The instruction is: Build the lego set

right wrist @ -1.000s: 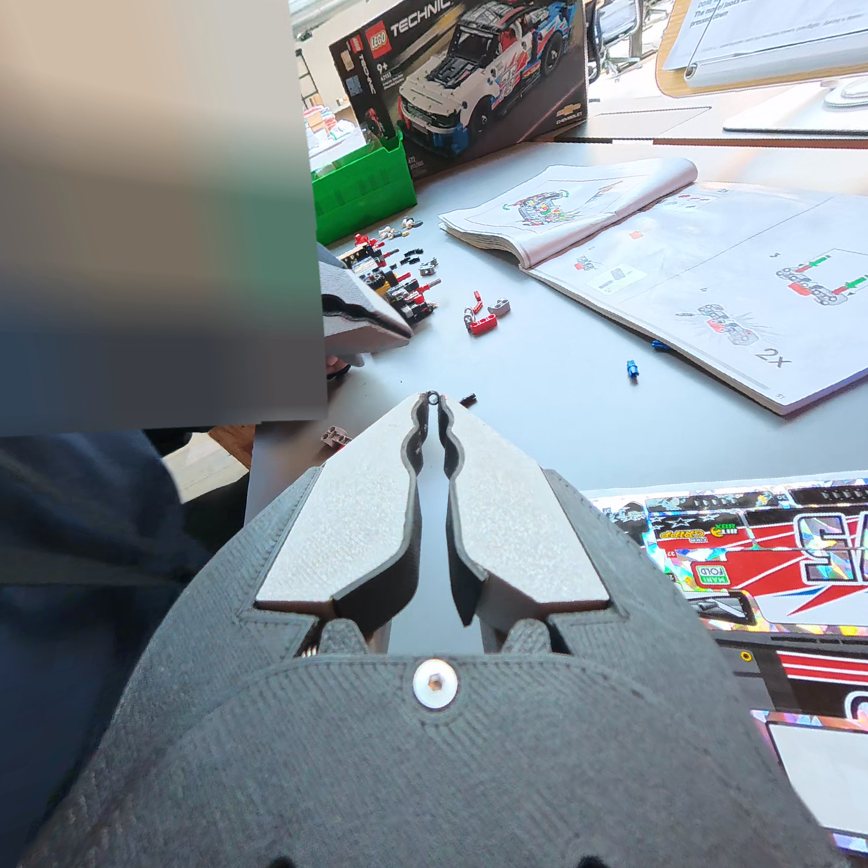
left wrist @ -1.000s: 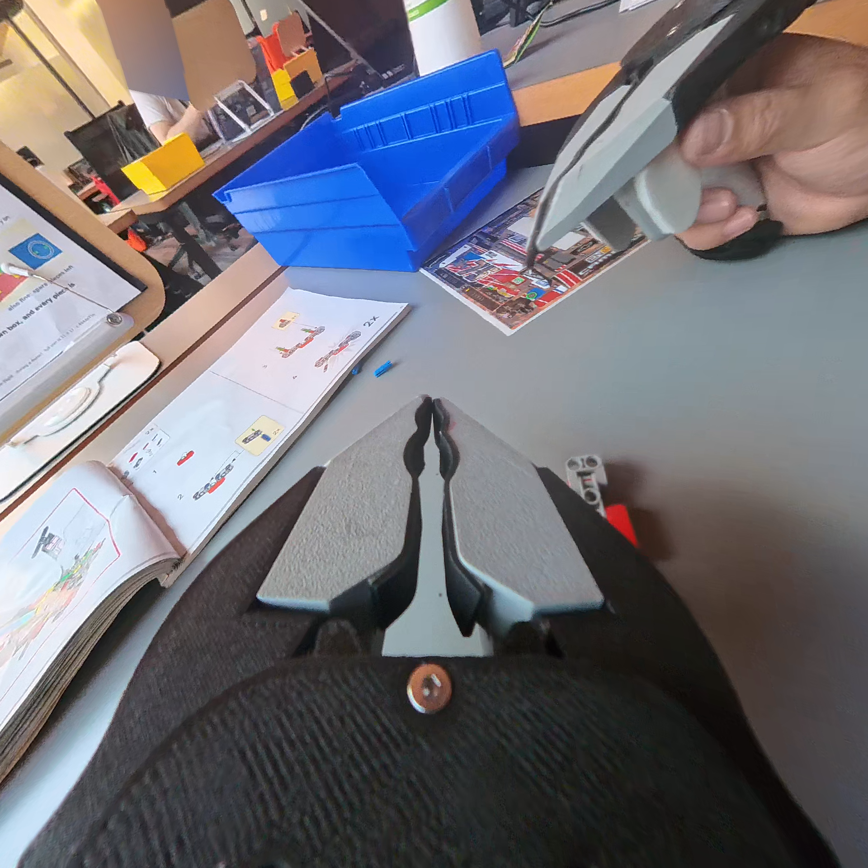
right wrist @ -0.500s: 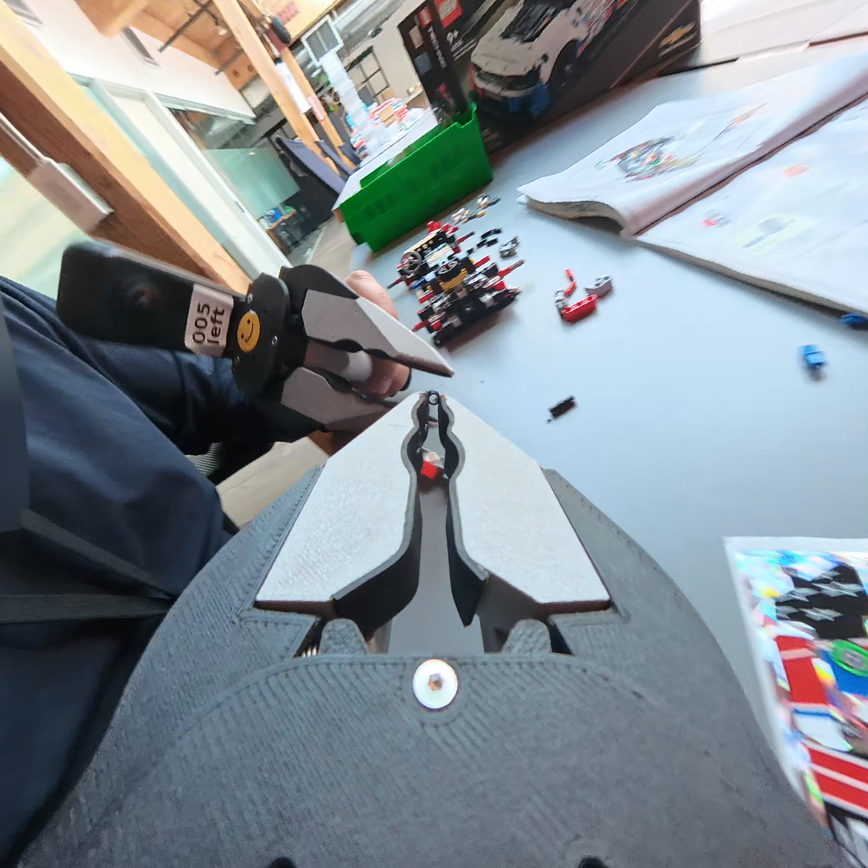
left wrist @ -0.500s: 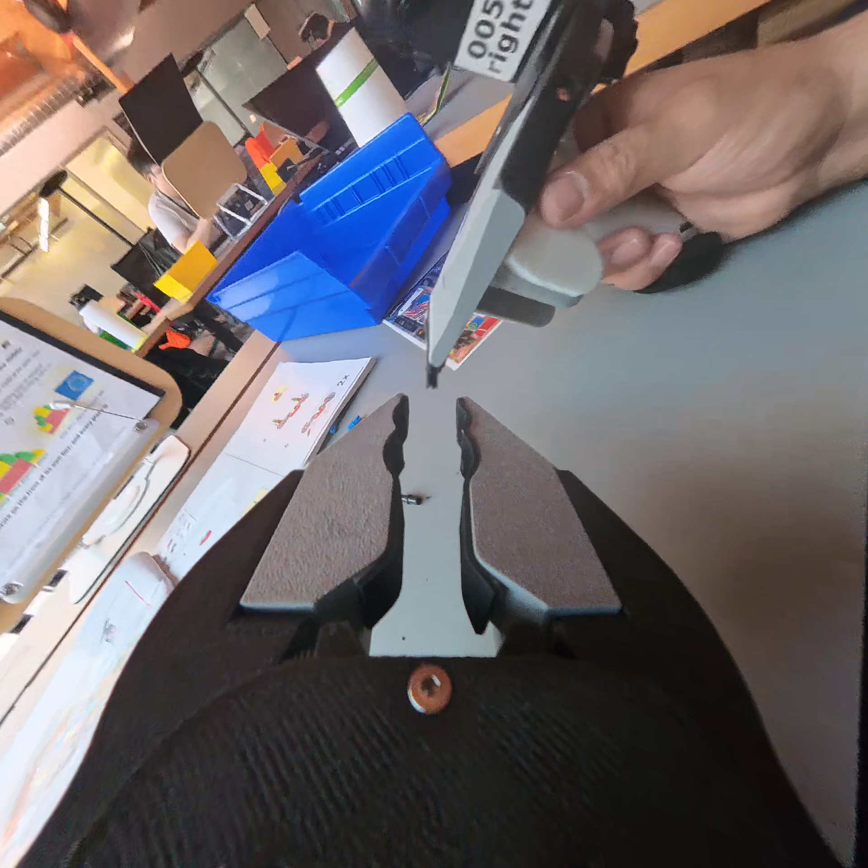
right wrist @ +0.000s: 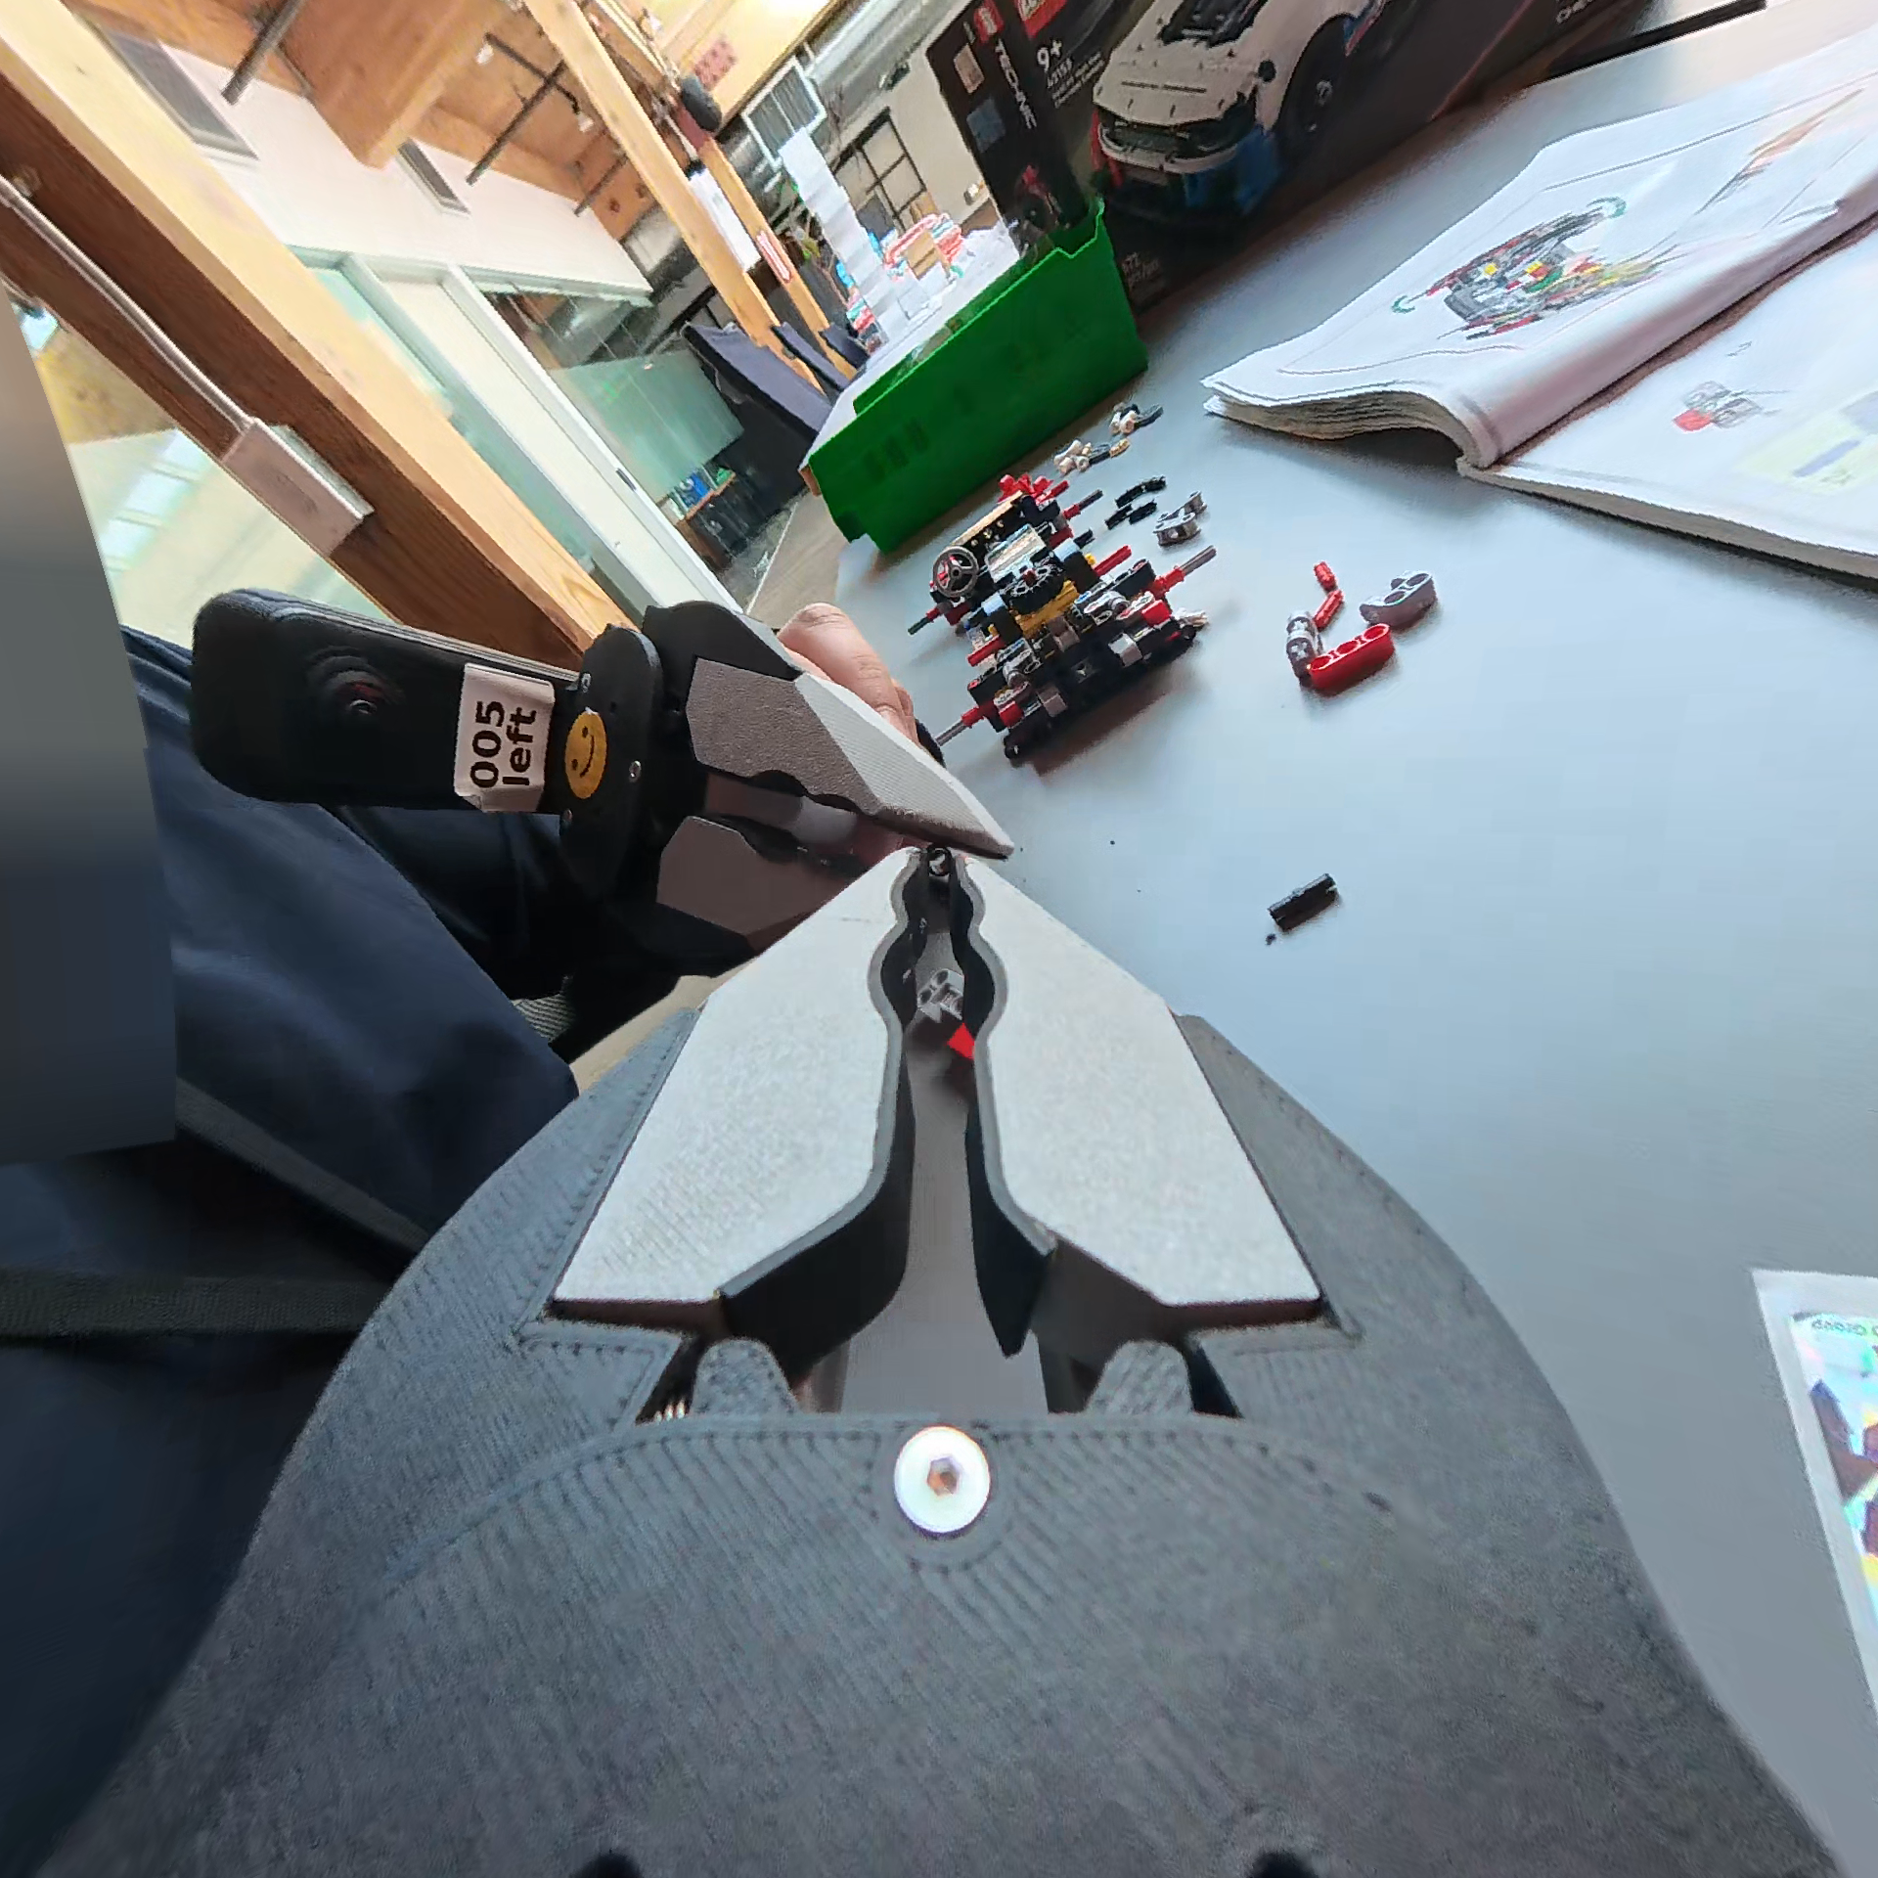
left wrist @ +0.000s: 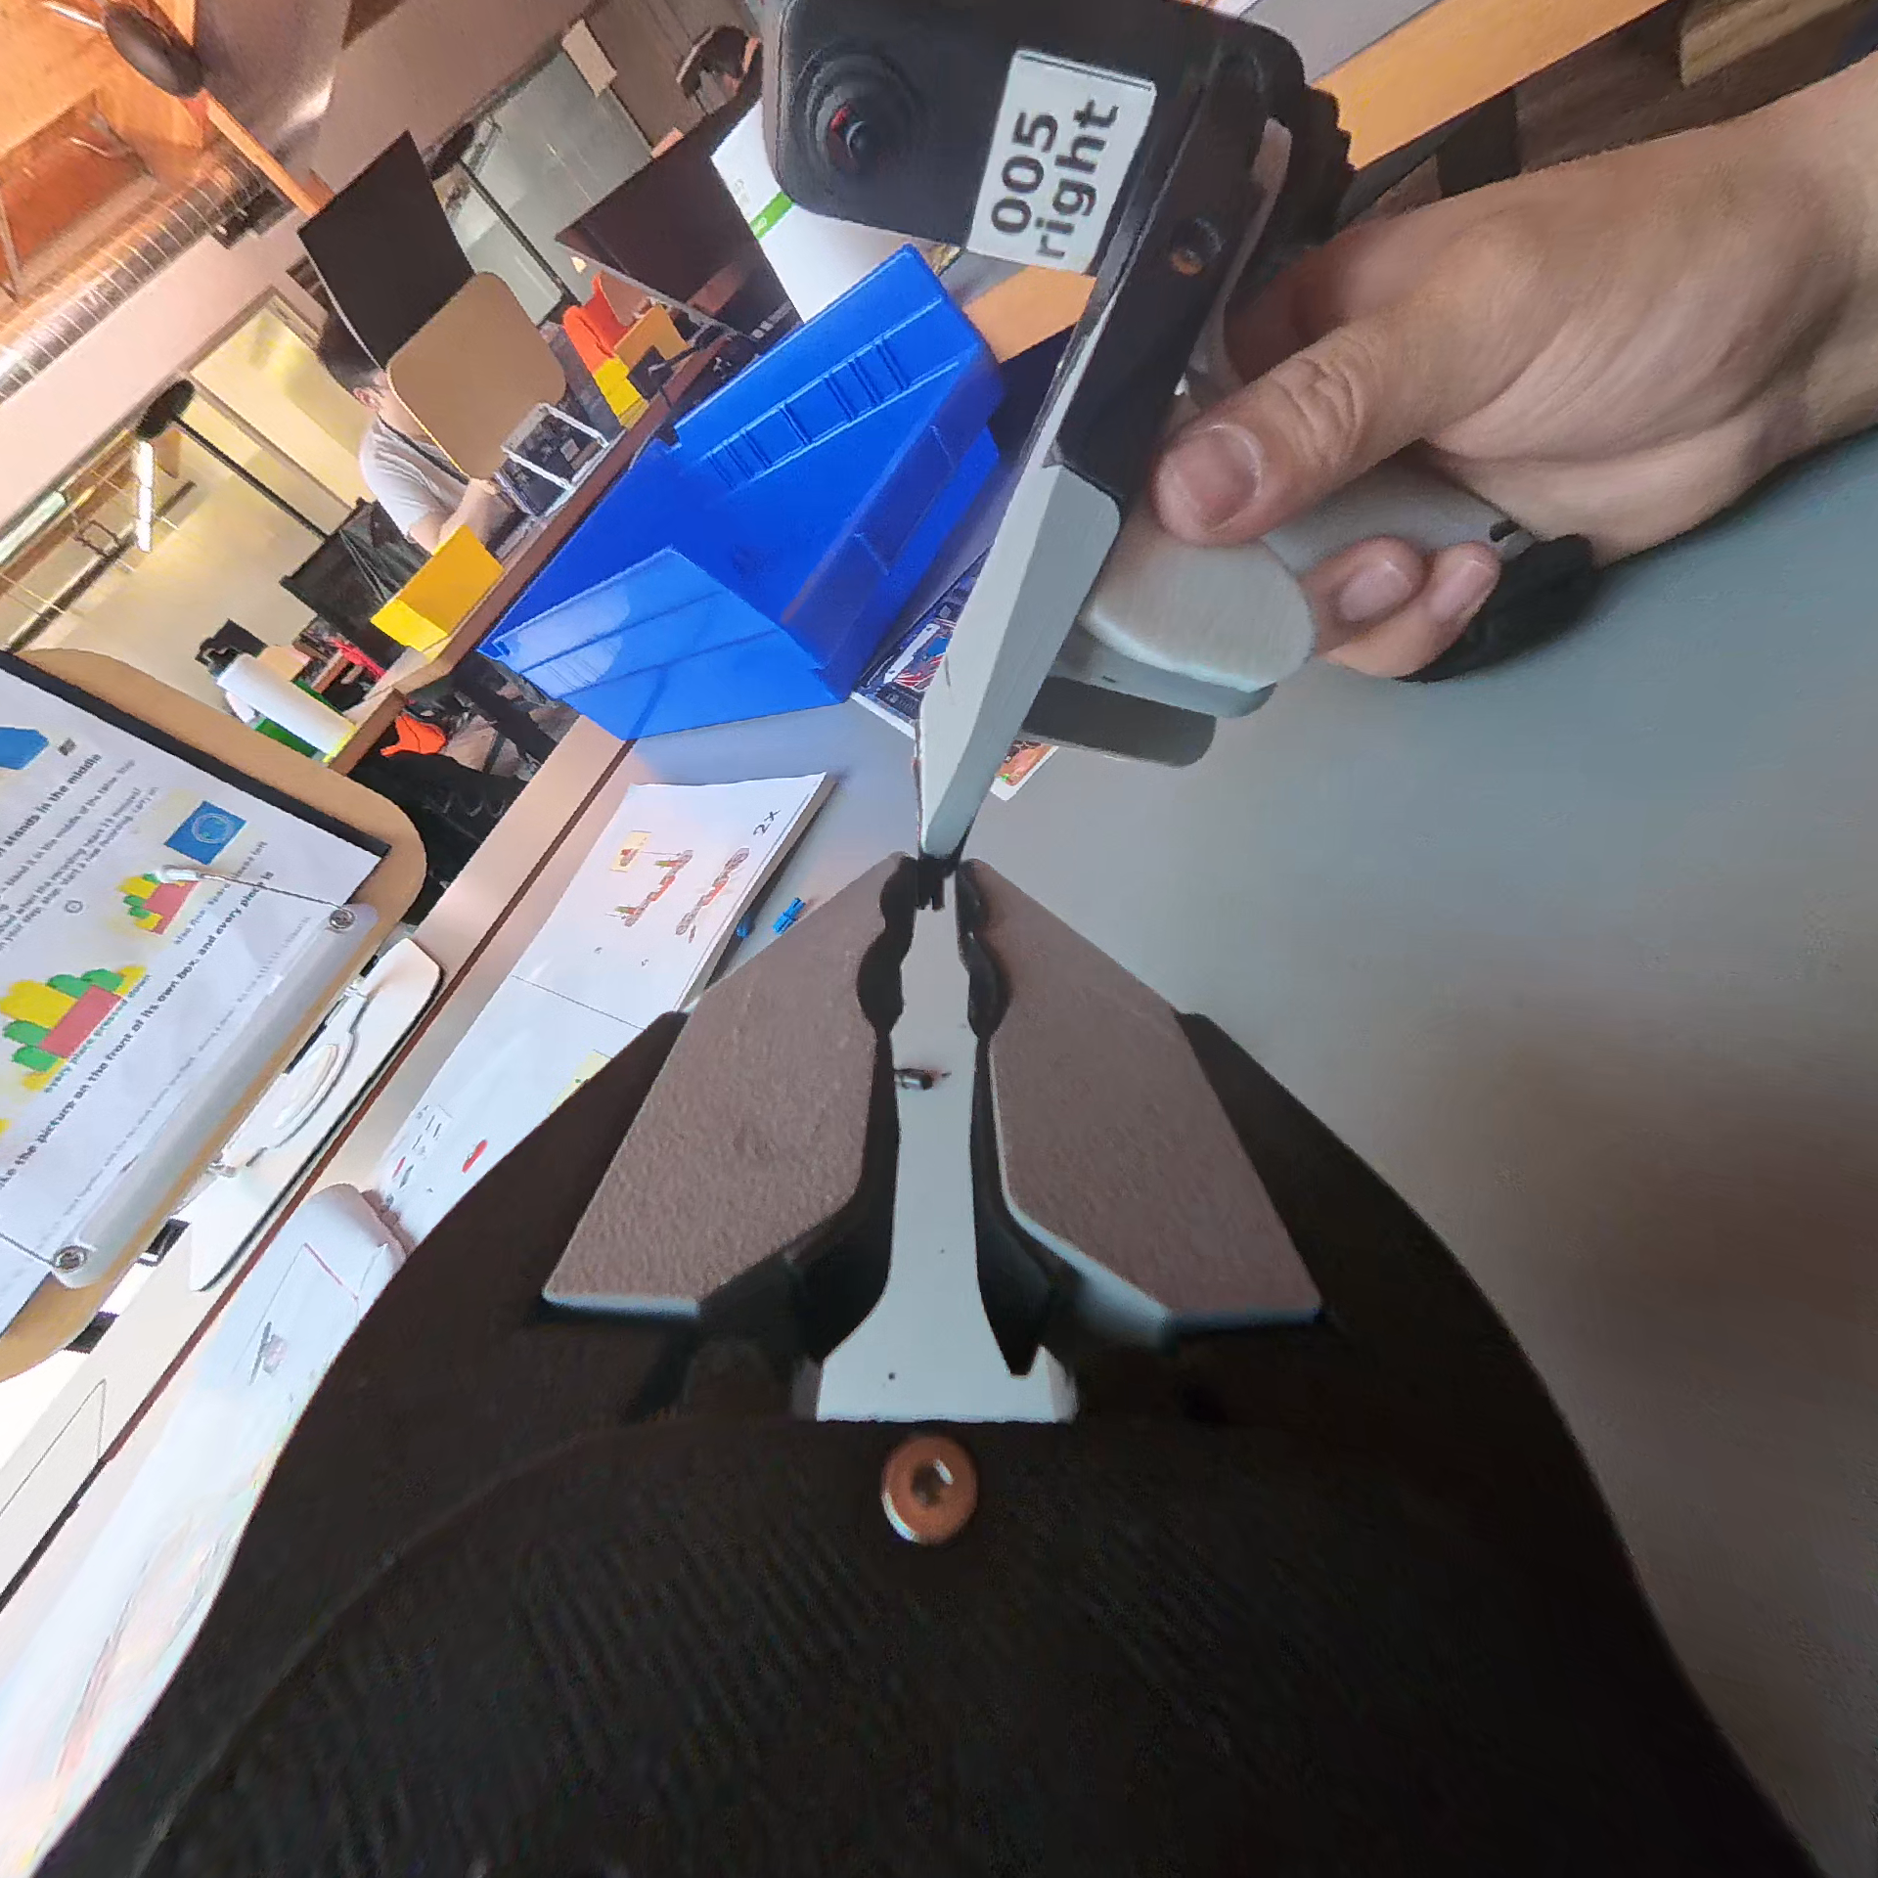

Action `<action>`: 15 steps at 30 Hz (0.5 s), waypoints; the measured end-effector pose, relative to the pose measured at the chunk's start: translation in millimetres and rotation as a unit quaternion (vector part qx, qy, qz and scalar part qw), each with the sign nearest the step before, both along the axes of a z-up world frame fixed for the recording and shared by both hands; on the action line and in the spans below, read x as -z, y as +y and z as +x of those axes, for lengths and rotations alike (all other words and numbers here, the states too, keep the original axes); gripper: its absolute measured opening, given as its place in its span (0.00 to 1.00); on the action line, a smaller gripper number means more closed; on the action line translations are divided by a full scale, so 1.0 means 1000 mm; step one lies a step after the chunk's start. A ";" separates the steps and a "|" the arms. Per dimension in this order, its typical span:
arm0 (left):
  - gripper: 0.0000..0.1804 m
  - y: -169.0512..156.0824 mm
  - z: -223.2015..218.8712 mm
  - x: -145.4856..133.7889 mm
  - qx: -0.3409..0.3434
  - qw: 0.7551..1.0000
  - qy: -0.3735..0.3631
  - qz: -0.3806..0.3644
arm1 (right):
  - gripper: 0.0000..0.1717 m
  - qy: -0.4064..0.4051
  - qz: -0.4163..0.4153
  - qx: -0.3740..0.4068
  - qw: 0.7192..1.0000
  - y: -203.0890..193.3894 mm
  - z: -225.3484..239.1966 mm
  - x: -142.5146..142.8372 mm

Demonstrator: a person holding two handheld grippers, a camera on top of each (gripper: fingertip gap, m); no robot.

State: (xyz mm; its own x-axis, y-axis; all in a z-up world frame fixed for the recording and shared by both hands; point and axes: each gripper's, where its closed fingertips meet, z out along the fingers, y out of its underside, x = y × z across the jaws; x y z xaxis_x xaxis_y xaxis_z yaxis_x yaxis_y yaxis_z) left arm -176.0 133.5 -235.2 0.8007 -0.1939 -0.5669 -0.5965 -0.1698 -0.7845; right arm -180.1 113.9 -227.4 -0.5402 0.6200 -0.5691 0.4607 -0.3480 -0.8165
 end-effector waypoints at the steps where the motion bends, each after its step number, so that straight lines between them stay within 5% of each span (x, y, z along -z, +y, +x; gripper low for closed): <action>1: 0.02 0.000 -0.001 0.000 -0.001 1.000 0.000 0.000 | 0.00 0.000 -0.001 0.001 1.000 0.000 -0.001 0.000; 15: 0.02 -0.001 -0.006 -0.004 -0.003 1.000 -0.006 0.005 | 0.00 0.008 -0.024 -0.007 1.000 -0.001 -0.005 -0.005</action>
